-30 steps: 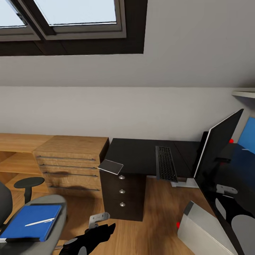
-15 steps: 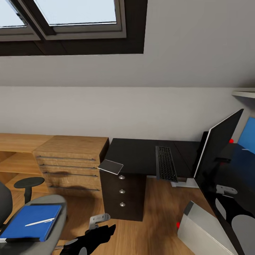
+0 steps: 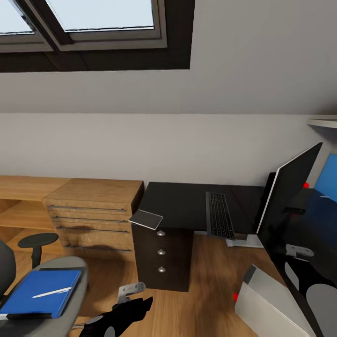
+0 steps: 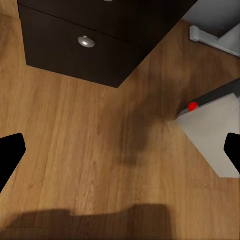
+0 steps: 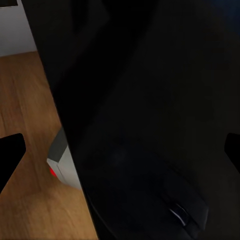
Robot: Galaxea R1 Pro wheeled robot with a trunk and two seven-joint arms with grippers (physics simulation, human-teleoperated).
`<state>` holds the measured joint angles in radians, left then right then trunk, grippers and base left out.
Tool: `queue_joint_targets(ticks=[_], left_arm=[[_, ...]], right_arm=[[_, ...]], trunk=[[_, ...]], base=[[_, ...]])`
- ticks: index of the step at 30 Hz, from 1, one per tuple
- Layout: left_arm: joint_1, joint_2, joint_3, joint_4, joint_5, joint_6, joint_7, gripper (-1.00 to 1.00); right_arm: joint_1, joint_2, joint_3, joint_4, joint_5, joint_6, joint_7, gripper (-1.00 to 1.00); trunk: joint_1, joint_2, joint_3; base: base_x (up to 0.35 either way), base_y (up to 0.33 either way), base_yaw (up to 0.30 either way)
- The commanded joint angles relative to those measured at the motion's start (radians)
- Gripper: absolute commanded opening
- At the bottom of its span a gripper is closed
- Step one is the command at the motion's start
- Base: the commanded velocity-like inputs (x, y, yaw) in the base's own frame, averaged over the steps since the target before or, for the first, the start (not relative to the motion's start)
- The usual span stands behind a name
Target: In the bedroom, organize the workspace by keeping the computer under the desk, ensuring the monitor is on the desk, placing the keyboard on the desk next to the monitor, placing the mouse on the desk next to the keyboard, moving the folder from the swivel chair onto the desk next to the mouse, stacking the notebook on top of the folder with the pen on top of the notebook, and positioning the swivel chair next to the desk.
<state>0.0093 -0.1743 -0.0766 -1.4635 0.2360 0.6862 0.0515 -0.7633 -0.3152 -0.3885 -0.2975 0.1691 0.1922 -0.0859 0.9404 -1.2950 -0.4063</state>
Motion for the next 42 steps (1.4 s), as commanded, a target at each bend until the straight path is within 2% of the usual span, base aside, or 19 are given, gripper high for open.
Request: queue_joint_targets(ticks=[1,4,23,27,28,42], left_arm=[[0.0,0.0,0.0,-0.001,0.008,0.004,0.005,1.0],[0.0,0.0,0.0,-0.001,0.008,0.004,0.005,1.0],[0.0,0.0,0.0,-0.001,0.008,0.003,0.002,1.0],[0.0,0.0,0.0,-0.001,0.008,0.003,0.002,1.0],[0.0,0.0,0.0,-0.001,0.008,0.003,0.002,1.0],[0.0,0.0,0.0,-0.001,0.008,0.003,0.002,1.0]], right_arm=[[-0.001,0.001,-0.006,-0.002,0.01,0.006,0.001,1.0],[-0.001,0.001,-0.006,-0.001,0.01,0.006,0.0,1.0],[-0.001,-0.002,0.008,0.0,0.012,0.006,0.0,1.0],[-0.001,-0.003,0.008,0.0,0.033,0.006,0.0,1.0],[-0.001,-0.003,0.007,0.003,0.056,0.006,0.0,1.0],[-0.001,-0.006,0.007,0.027,0.074,0.006,0.0,1.0]], trunk=[[0.004,-0.008,-0.004],[0.016,-0.029,-0.014],[0.023,-0.043,-0.02],[0.023,-0.043,-0.02],[0.023,-0.043,-0.02],[0.023,-0.043,-0.02]], base=[[0.0,0.0,0.0],[0.0,0.0,0.0],[0.0,0.0,0.0],[0.0,0.0,0.0],[0.0,0.0,0.0],[0.0,0.0,0.0]])
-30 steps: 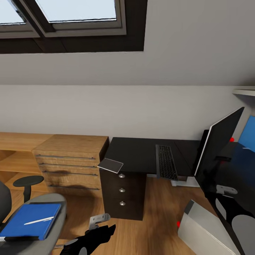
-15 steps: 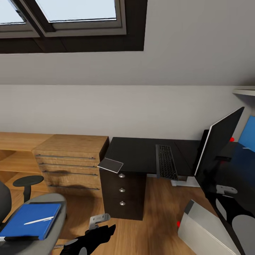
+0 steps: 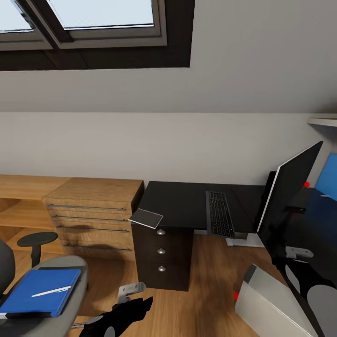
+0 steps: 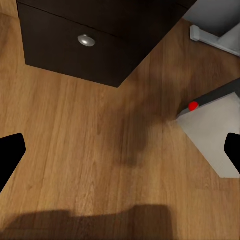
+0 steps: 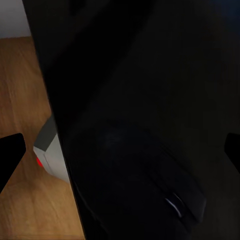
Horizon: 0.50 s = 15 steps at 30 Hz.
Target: In the bedroom, organize the workspace by keeping the computer under the desk, ensuring the monitor is on the desk, placing the keyboard on the desk next to the monitor, placing the mouse on the desk next to the keyboard, moving the folder from the swivel chair onto the desk next to the mouse, stacking the notebook on top of the folder with the pen on top of the notebook, and positioning the swivel chair next to the desk.
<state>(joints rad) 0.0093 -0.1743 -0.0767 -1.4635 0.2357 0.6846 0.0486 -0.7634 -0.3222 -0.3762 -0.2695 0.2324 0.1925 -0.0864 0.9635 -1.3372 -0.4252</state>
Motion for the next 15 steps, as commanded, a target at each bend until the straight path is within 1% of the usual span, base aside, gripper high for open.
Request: queue_joint_targets(ticks=[1,13,15], left_arm=[[0.0,0.0,0.0,-0.001,0.008,0.004,0.005,1.0],[0.0,0.0,0.0,-0.001,0.008,0.004,0.008,1.0],[0.0,0.0,0.0,-0.001,0.008,0.003,0.008,1.0]], right_arm=[[-0.001,0.0,-0.006,-0.001,0.011,0.005,0.001,1.0],[-0.001,-0.001,-0.006,-0.001,0.014,0.005,0.0,1.0],[-0.001,-0.002,-0.005,0.0,0.02,0.005,0.0,1.0]], trunk=[[0.0,-0.001,-0.001],[0.0,-0.001,-0.001],[0.008,-0.015,-0.007]], base=[[0.0,0.0,0.0],[0.0,0.0,0.0],[0.0,0.0,0.0]])
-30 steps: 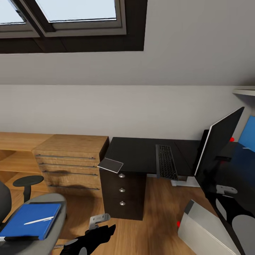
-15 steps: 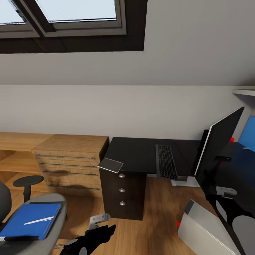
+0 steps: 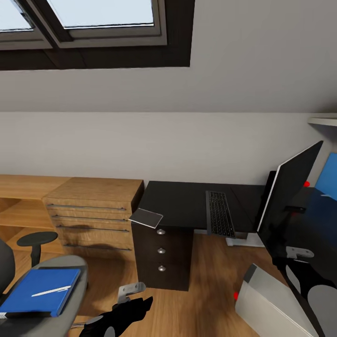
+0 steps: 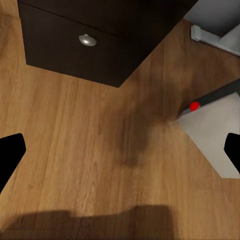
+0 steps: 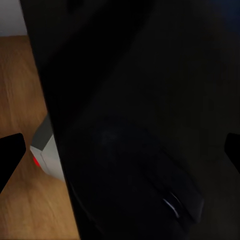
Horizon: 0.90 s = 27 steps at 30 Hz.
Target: In the bedroom, organize the workspace by keeping the computer under the desk, ensuring the monitor is on the desk, placing the keyboard on the desk next to the monitor, placing the mouse on the desk next to the keyboard, moving the folder from the swivel chair onto the desk next to the mouse, stacking the notebook on top of the folder with the pen on top of the notebook, and positioning the swivel chair next to the desk.
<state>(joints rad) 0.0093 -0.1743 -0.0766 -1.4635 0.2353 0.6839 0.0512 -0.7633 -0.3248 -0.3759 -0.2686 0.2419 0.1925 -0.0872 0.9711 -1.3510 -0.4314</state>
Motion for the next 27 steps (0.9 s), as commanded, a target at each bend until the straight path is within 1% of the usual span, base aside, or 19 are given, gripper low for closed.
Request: queue_joint_targets(ticks=[1,3,4,8,18,20,21,27], left_arm=[[0.0,0.0,0.0,-0.001,0.008,0.004,0.006,1.0],[0.0,0.0,0.0,-0.001,0.008,0.004,0.006,1.0],[0.0,0.0,0.0,-0.001,0.008,0.004,0.006,1.0],[0.0,0.0,0.0,-0.001,0.008,0.004,0.006,1.0],[0.0,0.0,0.0,-0.001,0.008,0.004,0.005,1.0],[0.0,0.0,0.0,-0.001,0.009,0.003,0.005,1.0],[0.0,0.0,0.0,-0.001,0.009,0.003,0.005,1.0],[0.0,0.0,0.0,-0.001,0.008,0.004,0.006,1.0]], right_arm=[[-0.001,0.0,-0.006,-0.001,0.014,0.005,0.0,1.0],[-0.001,-0.002,-0.006,-0.001,0.024,0.005,0.0,1.0],[-0.001,-0.003,-0.006,-0.001,0.032,0.005,0.0,1.0],[-0.001,-0.005,-0.006,-0.001,0.043,0.005,0.0,1.0],[-0.001,-0.006,-0.006,-0.001,0.049,0.005,0.0,1.0],[-0.001,-0.008,-0.006,-0.001,0.05,0.005,0.0,1.0],[-0.001,-0.014,-0.006,-0.001,0.051,0.006,0.0,1.0],[-0.001,-0.017,-0.006,0.009,0.053,0.007,0.0,1.0]], trunk=[[0.004,-0.008,-0.004],[0.012,-0.022,-0.01],[0.012,-0.022,-0.01],[0.012,-0.022,-0.01],[0.012,-0.022,-0.01],[0.012,-0.022,-0.01],[0.012,-0.022,-0.01],[0.012,-0.022,-0.01]], base=[[0.0,0.0,0.0],[0.0,0.0,0.0],[0.0,0.0,0.0],[0.0,0.0,0.0],[0.0,0.0,0.0],[0.0,0.0,0.0],[0.0,0.0,0.0],[0.0,0.0,0.0]])
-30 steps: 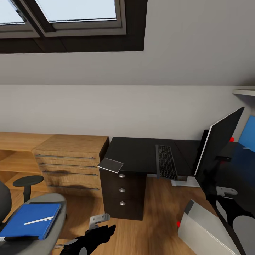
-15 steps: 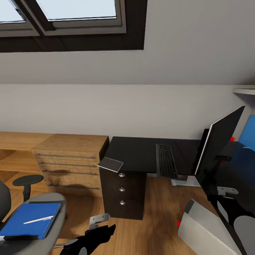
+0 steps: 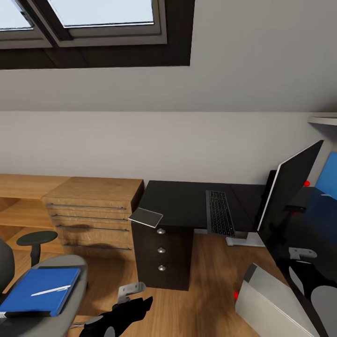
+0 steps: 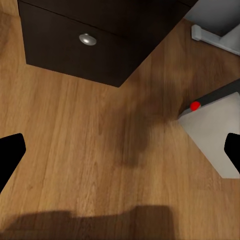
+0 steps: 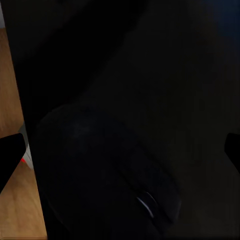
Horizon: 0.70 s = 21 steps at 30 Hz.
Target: In the bedroom, organize the workspace by keeping the computer under the desk, ensuring the monitor is on the desk, placing the keyboard on the desk next to the monitor, placing the mouse on the desk next to the keyboard, moving the folder from the swivel chair onto the desk next to the mouse, stacking the notebook on top of the folder with the pen on top of the notebook, and positioning the swivel chair next to the desk.
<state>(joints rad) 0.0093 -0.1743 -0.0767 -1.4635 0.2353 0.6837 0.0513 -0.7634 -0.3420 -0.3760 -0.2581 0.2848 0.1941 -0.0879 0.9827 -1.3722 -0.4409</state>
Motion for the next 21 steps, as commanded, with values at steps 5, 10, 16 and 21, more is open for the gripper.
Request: queue_joint_targets(ticks=[5,10,16,21], left_arm=[[0.0,0.0,0.0,-0.001,0.009,0.005,0.005,1.0],[0.0,0.0,0.0,-0.001,0.009,0.005,0.005,1.0],[0.0,0.0,0.0,-0.001,0.008,0.005,0.005,1.0],[0.0,0.0,0.0,-0.001,0.009,0.005,0.005,1.0]], right_arm=[[-0.001,0.0,-0.005,0.01,0.012,0.005,0.0,1.0],[-0.001,0.001,-0.004,0.016,0.013,0.005,0.0,1.0],[-0.001,0.001,0.008,0.016,0.013,0.005,0.0,1.0],[-0.001,0.001,0.015,0.016,0.013,0.005,0.0,1.0]], trunk=[[0.0,-0.001,-0.001],[0.004,-0.008,-0.004],[0.027,-0.05,-0.023],[0.027,-0.05,-0.023]], base=[[0.0,0.0,0.0],[0.0,0.0,0.0],[0.0,0.0,0.0],[0.0,0.0,0.0]])
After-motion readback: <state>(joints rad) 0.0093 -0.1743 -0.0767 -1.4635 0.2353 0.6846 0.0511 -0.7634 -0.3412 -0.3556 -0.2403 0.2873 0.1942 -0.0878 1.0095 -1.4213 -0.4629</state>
